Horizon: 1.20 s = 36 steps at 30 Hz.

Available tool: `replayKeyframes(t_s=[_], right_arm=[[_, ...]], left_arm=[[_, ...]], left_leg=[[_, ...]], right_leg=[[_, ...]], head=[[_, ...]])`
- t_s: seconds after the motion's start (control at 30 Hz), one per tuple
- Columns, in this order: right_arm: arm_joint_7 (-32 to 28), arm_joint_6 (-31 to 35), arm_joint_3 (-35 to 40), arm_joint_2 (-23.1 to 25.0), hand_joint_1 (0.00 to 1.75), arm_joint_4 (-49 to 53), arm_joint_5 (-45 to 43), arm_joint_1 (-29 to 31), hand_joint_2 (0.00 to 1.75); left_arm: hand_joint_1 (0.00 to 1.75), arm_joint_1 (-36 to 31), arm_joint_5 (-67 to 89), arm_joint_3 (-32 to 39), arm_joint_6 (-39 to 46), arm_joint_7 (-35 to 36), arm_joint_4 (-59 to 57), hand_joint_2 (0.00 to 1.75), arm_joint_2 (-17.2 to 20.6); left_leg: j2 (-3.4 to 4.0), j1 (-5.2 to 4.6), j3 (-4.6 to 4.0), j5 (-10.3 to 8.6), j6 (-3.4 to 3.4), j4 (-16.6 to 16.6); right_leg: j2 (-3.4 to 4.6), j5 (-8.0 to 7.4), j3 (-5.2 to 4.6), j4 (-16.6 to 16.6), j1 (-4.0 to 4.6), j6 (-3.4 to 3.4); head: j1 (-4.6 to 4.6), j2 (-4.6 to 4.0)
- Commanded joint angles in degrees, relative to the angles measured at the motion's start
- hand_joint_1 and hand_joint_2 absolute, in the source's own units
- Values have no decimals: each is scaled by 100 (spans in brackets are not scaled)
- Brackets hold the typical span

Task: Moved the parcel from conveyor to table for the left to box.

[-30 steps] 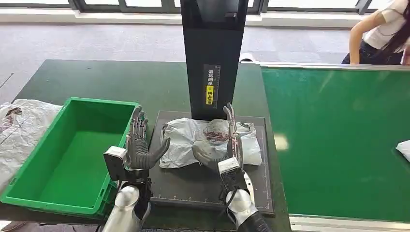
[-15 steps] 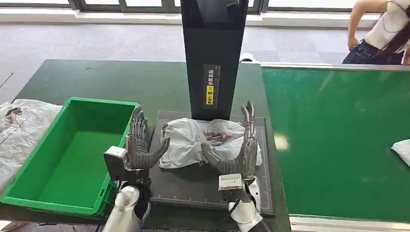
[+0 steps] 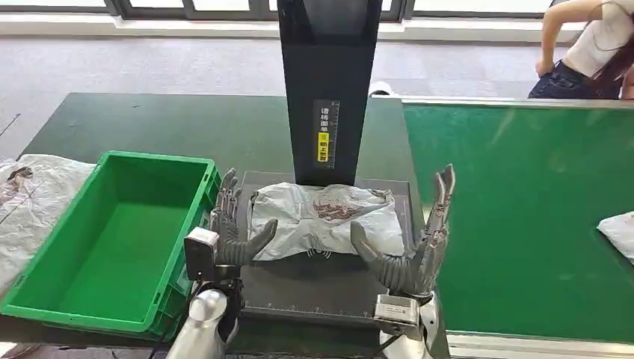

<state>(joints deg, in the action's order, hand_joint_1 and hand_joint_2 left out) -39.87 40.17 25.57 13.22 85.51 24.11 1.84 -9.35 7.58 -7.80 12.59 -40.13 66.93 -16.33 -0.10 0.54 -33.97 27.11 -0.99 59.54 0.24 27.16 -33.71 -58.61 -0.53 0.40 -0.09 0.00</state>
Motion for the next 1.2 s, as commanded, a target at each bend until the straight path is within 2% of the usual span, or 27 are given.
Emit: replayKeyframes(t_s=[0.03, 0.07, 0.23, 0.4, 0.43, 0.9, 0.93, 0.97, 1.2], right_arm=[[-13, -17, -609, -177, 0, -210, -223, 28, 175], [-13, -17, -608, -177, 0, -218, -249, 20, 175], [-13, -17, -595, -175, 0, -244, -312, 62, 175], [-13, -17, -573, -227, 0, -298, -406, 104, 175], [-13, -17, -534, -248, 0, -347, -490, 146, 175], [-13, -17, -339, -339, 0, -430, -734, 267, 175], [-13, -17, -354, -332, 0, -438, -742, 282, 175], [-13, -17, -361, -332, 0, -438, -743, 277, 175], [-13, -17, -373, -341, 0, -384, -756, 210, 175]], left_arm=[[0, -774, 894, -416, 329, 13, -1706, 175, -83], [0, -901, 1097, -474, 436, 13, -1997, 175, -101], [0, -1217, 1831, -626, 812, 138, -2803, 175, -164], [0, -1359, 2492, -863, 971, 440, -3209, 175, -166], [0, -1504, 3229, -1229, 1170, 1021, -3540, 175, -110], [0, -1611, 4153, -1336, 1396, 1894, -3917, 175, -135], [59, -1619, 4330, -1366, 1430, 2060, -3946, 175, -140], [173, -1624, 4398, -1376, 1425, 2118, -3958, 175, -140], [175, -1628, 4600, -1380, 1467, 2343, -3980, 175, -142]], left_leg=[[-30, -2, 7, -10, 5, -12], [-42, -4, 22, -28, 10, -45], [-27, -3, 7, -10, 4, -12], [-18, -3, 13, -13, 4, -23], [-19, -3, 9, -8, 4, -13], [-1, -2, 11, -8, 3, -18], [-3, -3, 9, -6, 3, -13], [-2, -3, 13, -10, 4, -22], [-5, -4, 13, -11, 4, -23]], right_leg=[[-32, 0, 18, 13, -2, 1], [-47, -14, 39, 48, -3, 2], [-28, -2, 18, 13, -4, 1], [-20, -9, 22, 24, -3, 0], [-20, -4, 18, 14, -3, 1], [-3, -9, 18, 19, -1, 0], [-4, -6, 16, 13, -3, 0], [-4, -11, 21, 22, -2, 0], [-8, -10, 22, 22, -3, 0]], head=[[0, 0], [2, 0], [0, 0], [0, 0], [2, 0], [0, 0], [2, 0], [0, 0], [2, 0]])
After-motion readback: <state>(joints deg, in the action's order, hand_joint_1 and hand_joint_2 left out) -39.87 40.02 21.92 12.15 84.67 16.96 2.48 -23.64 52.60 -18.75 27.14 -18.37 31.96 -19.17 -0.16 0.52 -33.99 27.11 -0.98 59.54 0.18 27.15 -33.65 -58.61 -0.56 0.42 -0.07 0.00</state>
